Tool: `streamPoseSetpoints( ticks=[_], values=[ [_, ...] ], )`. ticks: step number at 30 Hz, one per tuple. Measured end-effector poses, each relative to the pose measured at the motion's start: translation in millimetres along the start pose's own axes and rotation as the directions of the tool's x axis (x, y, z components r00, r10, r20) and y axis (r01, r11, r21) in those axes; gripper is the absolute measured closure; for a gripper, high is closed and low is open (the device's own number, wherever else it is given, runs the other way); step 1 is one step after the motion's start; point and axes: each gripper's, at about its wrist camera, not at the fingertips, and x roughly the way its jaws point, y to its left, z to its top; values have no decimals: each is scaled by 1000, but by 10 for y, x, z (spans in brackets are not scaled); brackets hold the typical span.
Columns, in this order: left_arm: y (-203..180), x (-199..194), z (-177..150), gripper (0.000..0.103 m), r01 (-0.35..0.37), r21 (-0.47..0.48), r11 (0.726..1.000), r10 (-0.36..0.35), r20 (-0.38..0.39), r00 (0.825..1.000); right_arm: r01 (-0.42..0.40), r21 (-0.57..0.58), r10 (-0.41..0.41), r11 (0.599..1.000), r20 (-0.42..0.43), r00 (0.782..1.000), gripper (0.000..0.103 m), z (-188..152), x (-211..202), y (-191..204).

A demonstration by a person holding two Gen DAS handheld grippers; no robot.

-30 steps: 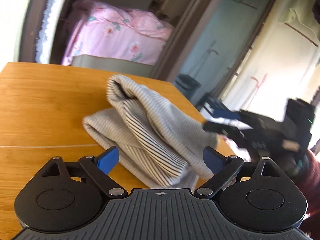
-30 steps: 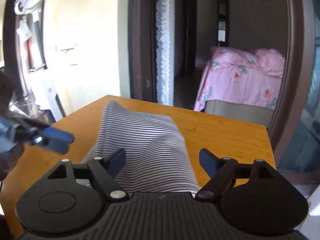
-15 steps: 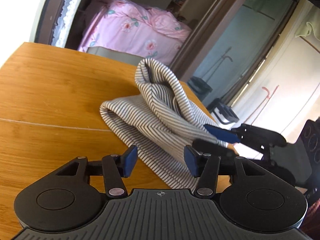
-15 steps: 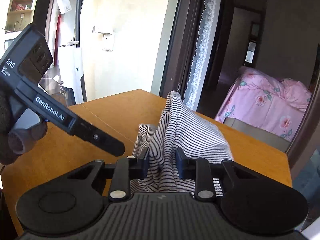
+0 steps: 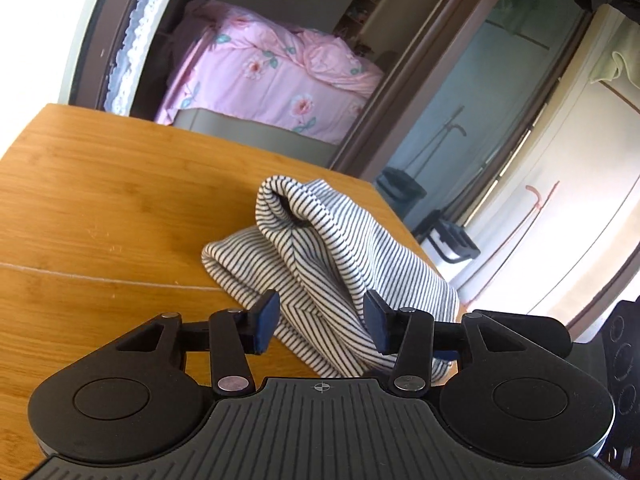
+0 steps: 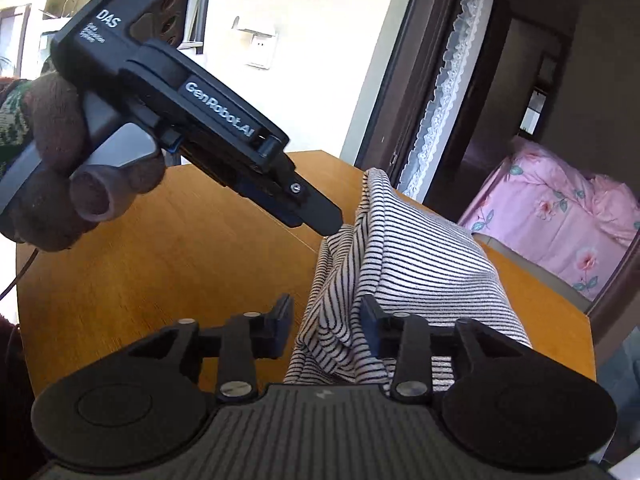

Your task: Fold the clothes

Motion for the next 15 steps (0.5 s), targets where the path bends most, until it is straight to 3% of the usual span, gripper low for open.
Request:
streamPoseSetpoints(
  ticks=[4,6,7,8,11,15],
  values=[
    [-64,149,20,53,6,14,1000,-6,-22,1000,123,-155,-126,980,-9,992,55,-130,-148,50],
    [-75,222,-6,53,11,12,1000,-11,-39,999,199,-212,-209,957,-23,978,57,-214,-115,-8],
    [-78,247,-29,54,17,11,1000,-17,-49,999,236,-240,-250,941,-29,968,77,-257,-95,-40],
    [-81,272,-52,55,23,9,1000,-22,-60,998,241,-220,-254,945,-33,967,87,-241,-101,-110],
    [-111,307,-123,63,54,18,998,-52,-88,995,171,33,-172,985,46,984,88,71,-345,-459],
    [-141,401,-190,64,71,25,997,-67,-115,991,-46,229,2,972,188,982,89,437,-641,-709]
  ],
)
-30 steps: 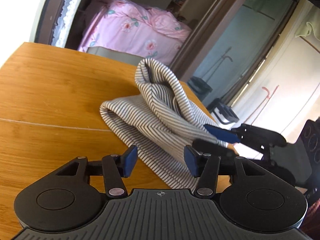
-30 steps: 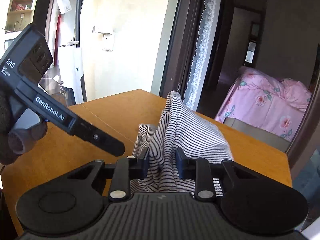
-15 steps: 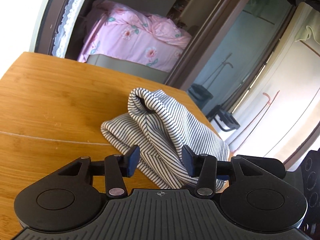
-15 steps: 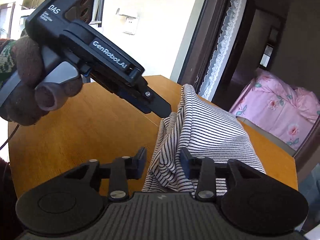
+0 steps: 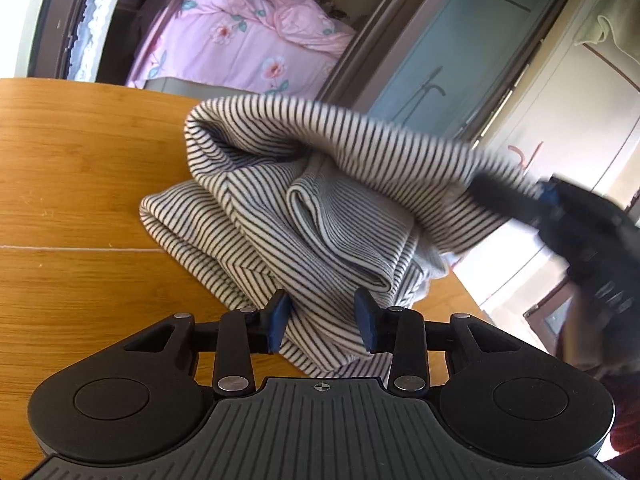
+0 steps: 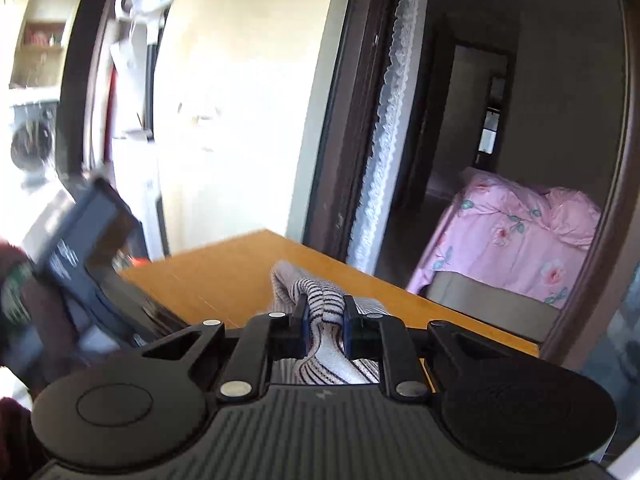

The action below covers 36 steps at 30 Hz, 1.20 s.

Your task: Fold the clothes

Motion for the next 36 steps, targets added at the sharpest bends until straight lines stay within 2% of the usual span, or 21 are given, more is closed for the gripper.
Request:
streamPoseSetpoints(
  ticks=[2,4,6,10,11,13,14,16,18,21,24,27,29,31,33,35,36],
  values=[
    [10,30,-24,62,11,-10,1000,-11,2,1000,-88,41,89,995,-36,995,89,-7,103,33],
    [26,41,-53,62,19,-20,1000,-19,7,1000,-122,56,127,991,-101,987,88,-151,268,71],
    [52,34,-87,62,25,-24,999,-24,14,1000,-125,99,139,987,-148,979,88,-300,400,37],
    [108,-10,-131,61,41,-21,999,-41,15,999,-121,219,161,968,-176,971,88,-567,493,-100],
    [123,-33,-127,60,43,-26,999,-43,7,999,-117,207,156,971,-186,970,88,-611,499,-70],
    [159,-130,-117,56,27,-27,999,-27,10,1000,-108,170,143,979,-208,968,87,-695,514,-5],
    [178,-200,-108,55,12,-24,1000,-12,19,1000,-102,112,124,988,-215,969,87,-752,502,110],
    [209,-394,-27,54,-38,-27,999,40,73,997,-83,-13,79,996,-220,972,86,-804,509,310],
    [197,-574,95,53,-71,-26,997,74,148,986,-64,-112,37,992,-221,975,86,-822,524,457],
    [63,-679,325,53,-44,10,999,41,227,973,-33,-264,-27,964,-220,975,85,-833,542,690],
    [-93,-463,532,50,21,57,998,-33,220,975,-27,-341,-51,940,-218,975,84,-838,558,846],
    [-90,-35,695,51,10,62,998,-19,154,988,-41,-368,-42,929,-215,976,81,-786,518,876],
    [55,194,725,58,-28,31,999,25,98,995,-64,-330,-5,942,-206,978,71,-698,417,804],
    [206,309,697,63,-33,-1,999,33,64,997,-105,-222,66,969,-176,982,56,-543,266,656],
    [312,300,643,63,-11,-13,1000,12,69,998,-126,-106,111,986,-137,984,52,-430,188,505],
    [370,282,623,63,3,-27,1000,-1,72,997,-129,-11,127,992,-115,985,52,-388,200,361],
    [378,279,616,63,3,-25,1000,-1,71,997,-125,9,126,992,-136,983,52,-429,270,340]
  ],
)
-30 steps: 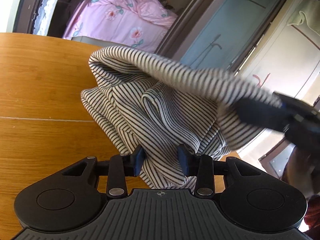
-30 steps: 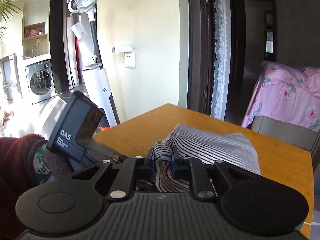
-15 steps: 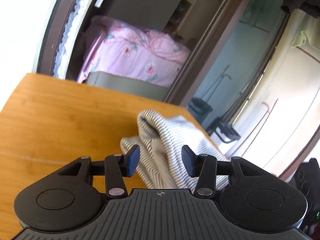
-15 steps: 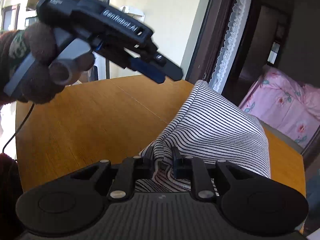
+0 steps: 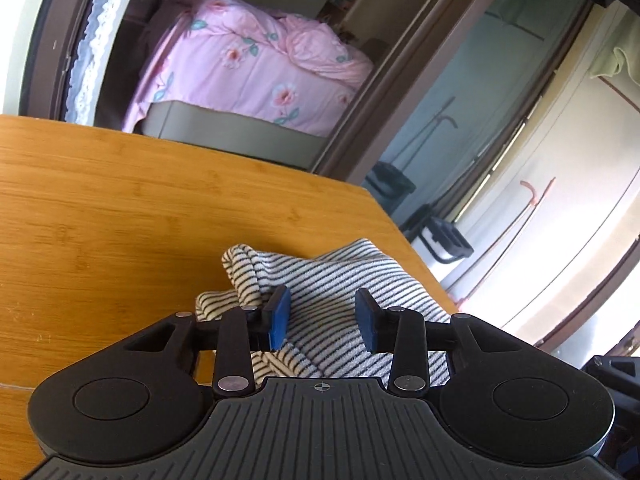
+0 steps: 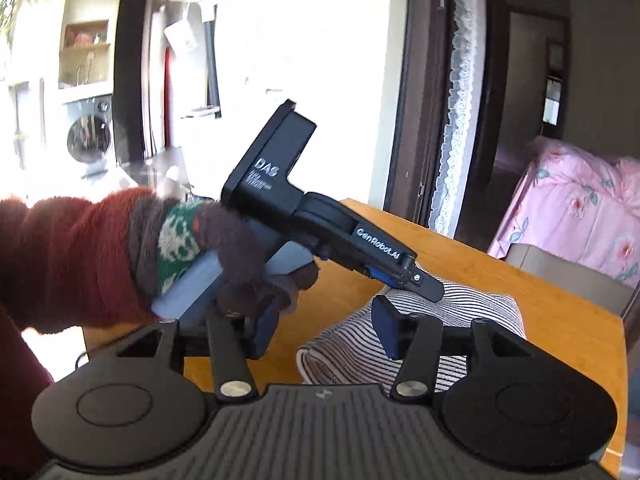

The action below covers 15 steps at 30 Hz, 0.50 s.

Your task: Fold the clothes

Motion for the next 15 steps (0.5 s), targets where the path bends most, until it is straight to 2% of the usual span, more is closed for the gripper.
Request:
streamPoseSetpoints(
  ticks=[3,5,7,9,11,13,15],
  values=[
    [22,-1,-11,63,3,-1,1000,-3,-1,1000,3,27,0,1000,-111,994,51,-190,303,-46],
    [28,2,-14,63,3,-5,1000,-3,-2,1000,45,-99,-54,994,-85,995,44,-281,349,130],
    [36,-2,-24,63,6,-5,1000,-6,-2,1000,45,-157,-60,987,-90,994,40,-240,320,220],
    [43,-12,-32,63,8,-3,1000,-8,1,1000,-4,-96,-5,995,-96,995,41,-115,211,88],
    [51,-24,-41,63,9,-5,1000,-9,3,1000,-7,-29,5,1000,-65,998,42,21,82,-107],
    [61,-32,-42,63,10,-3,1000,-10,7,1000,46,19,-45,999,-24,999,42,159,-48,-324],
    [68,-28,-48,63,14,-5,1000,-14,11,1000,118,72,-117,990,-18,993,40,209,-109,-528]
  ],
)
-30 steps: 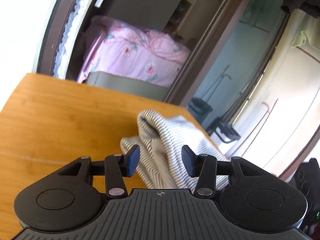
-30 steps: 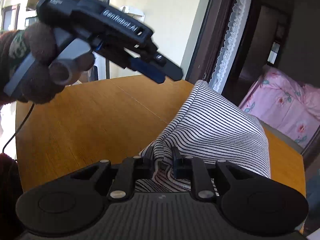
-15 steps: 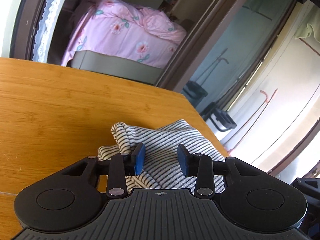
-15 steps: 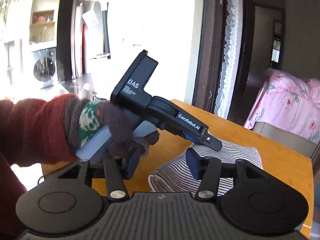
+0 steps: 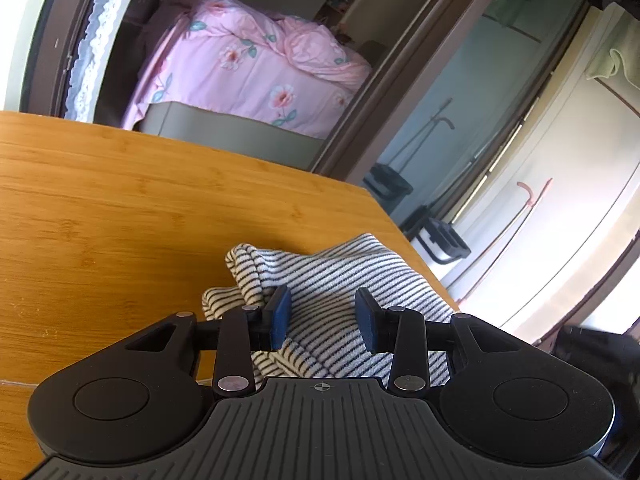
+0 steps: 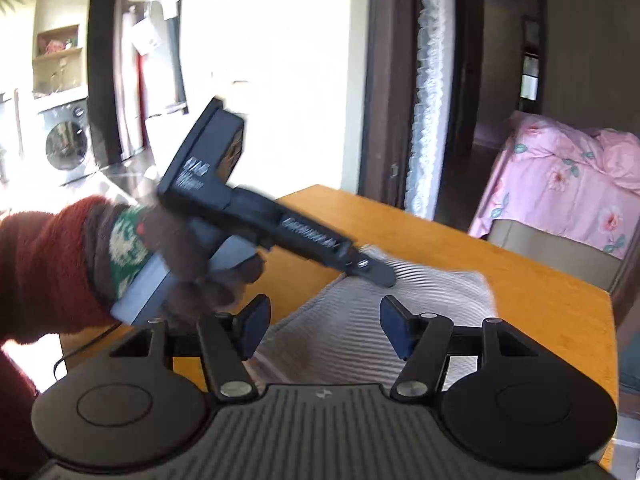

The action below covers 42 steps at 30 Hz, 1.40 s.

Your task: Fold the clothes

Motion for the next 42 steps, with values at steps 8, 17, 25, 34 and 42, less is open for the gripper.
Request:
streamPoseSetpoints(
  ticks=[8,17,25,34,42],
  values=[
    [-70,5,-14,63,-17,19,1000,17,5,1000,161,24,-157,987,-133,979,5,-398,366,-137],
    [-99,2,-13,63,-25,34,999,25,4,1000,175,139,-150,975,-174,973,0,-418,356,-212],
    [-93,-18,-25,63,-23,30,999,23,6,1000,164,132,-133,978,-213,968,0,-397,417,-249],
    [-37,-121,-57,63,-24,-1,1000,24,18,1000,187,-123,-190,975,-10,982,3,-173,221,231],
    [-63,-219,-9,63,-16,-10,1000,17,42,999,118,-329,-150,937,-73,986,13,-540,613,769]
  ],
)
